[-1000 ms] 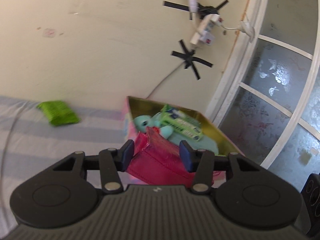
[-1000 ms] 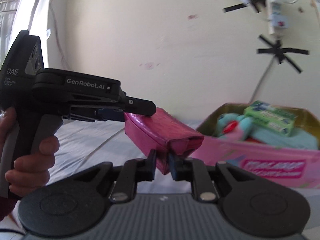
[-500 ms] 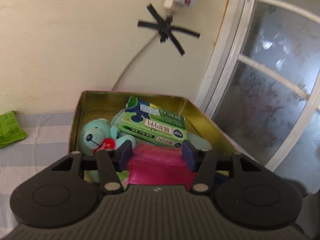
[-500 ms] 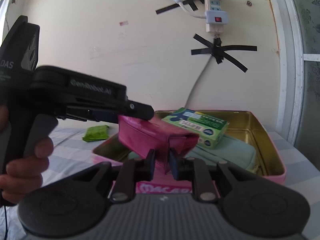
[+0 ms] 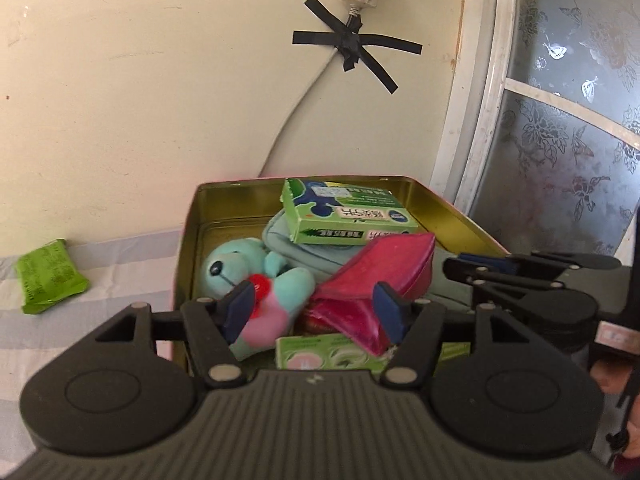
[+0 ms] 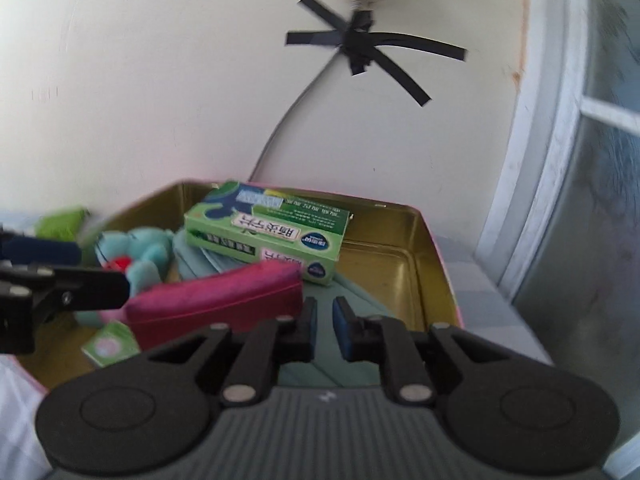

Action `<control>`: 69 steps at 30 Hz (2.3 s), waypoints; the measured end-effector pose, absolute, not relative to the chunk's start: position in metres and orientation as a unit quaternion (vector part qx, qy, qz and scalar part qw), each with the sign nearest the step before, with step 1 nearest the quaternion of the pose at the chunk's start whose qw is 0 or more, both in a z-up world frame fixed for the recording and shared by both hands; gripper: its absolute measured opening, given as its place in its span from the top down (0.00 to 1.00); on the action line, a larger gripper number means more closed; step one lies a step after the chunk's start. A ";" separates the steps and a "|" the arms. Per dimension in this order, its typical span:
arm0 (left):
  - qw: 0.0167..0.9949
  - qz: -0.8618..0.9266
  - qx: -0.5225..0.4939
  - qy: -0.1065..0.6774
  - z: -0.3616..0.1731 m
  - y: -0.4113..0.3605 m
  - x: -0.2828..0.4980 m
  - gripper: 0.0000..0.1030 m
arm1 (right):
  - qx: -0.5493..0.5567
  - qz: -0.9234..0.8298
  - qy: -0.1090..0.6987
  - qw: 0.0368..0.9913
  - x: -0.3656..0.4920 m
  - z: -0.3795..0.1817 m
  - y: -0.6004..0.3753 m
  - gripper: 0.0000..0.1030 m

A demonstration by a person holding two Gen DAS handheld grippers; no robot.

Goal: Organize objects
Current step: 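Carry the pink pouch into the tin and open the right tool, then move the right tool to the green snack packet and grasp it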

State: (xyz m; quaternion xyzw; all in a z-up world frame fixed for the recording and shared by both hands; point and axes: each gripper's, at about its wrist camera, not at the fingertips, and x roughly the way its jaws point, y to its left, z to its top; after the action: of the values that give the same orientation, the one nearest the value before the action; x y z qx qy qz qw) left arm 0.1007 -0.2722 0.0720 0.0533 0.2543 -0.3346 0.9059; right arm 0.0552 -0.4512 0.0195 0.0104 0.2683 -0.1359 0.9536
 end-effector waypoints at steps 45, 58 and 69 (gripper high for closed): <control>0.947 -0.044 -0.030 0.315 0.011 0.014 0.140 0.31 | 0.020 0.086 0.295 0.951 0.094 -0.016 -0.183 0.73; 0.945 -0.044 -0.047 0.321 0.009 0.021 0.146 0.18 | 0.040 0.054 0.306 0.950 0.244 -0.048 -0.187 0.04; 0.943 -0.049 -0.052 0.325 0.009 0.022 0.150 0.13 | -0.003 0.007 0.374 0.928 0.337 -0.067 -0.177 0.00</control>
State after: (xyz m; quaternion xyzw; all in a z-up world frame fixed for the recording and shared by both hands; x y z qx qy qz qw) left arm 0.1498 0.0218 0.0092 -0.0525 0.3245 -0.0492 0.9431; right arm 0.3374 -0.1774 -0.0674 -0.0030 0.3735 0.0070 0.9276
